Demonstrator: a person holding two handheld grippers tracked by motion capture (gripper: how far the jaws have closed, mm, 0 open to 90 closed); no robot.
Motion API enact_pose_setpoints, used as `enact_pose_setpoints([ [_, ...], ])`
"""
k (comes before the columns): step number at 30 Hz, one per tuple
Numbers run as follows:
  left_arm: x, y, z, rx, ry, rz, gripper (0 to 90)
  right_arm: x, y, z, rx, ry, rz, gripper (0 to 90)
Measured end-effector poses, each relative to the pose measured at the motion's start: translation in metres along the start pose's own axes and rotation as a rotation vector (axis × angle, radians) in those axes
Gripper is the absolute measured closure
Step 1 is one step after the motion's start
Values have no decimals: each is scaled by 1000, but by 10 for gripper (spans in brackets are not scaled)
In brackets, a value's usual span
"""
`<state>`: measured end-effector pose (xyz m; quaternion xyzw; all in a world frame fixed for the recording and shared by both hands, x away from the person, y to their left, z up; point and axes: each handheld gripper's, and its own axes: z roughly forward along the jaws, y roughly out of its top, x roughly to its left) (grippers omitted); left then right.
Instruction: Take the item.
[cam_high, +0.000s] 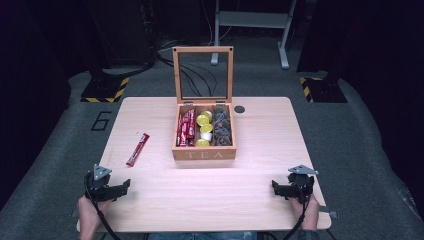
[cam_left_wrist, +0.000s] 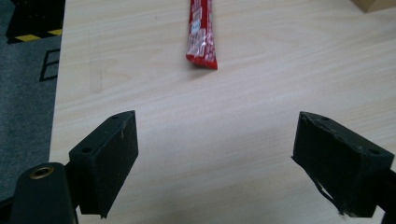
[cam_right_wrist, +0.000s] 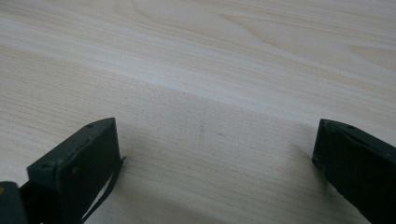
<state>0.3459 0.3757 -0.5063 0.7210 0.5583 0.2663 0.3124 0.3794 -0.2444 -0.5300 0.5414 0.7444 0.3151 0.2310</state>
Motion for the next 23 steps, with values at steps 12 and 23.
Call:
enact_pose_setpoints([
  [12, 4, -21, 9, 27, 18, 14, 118, 0, 0, 0, 0, 0, 0, 0],
  [23, 9, -22, 14, 7, -32, -15, 104, 0, 0, 0, 1, 1, 0, 0],
])
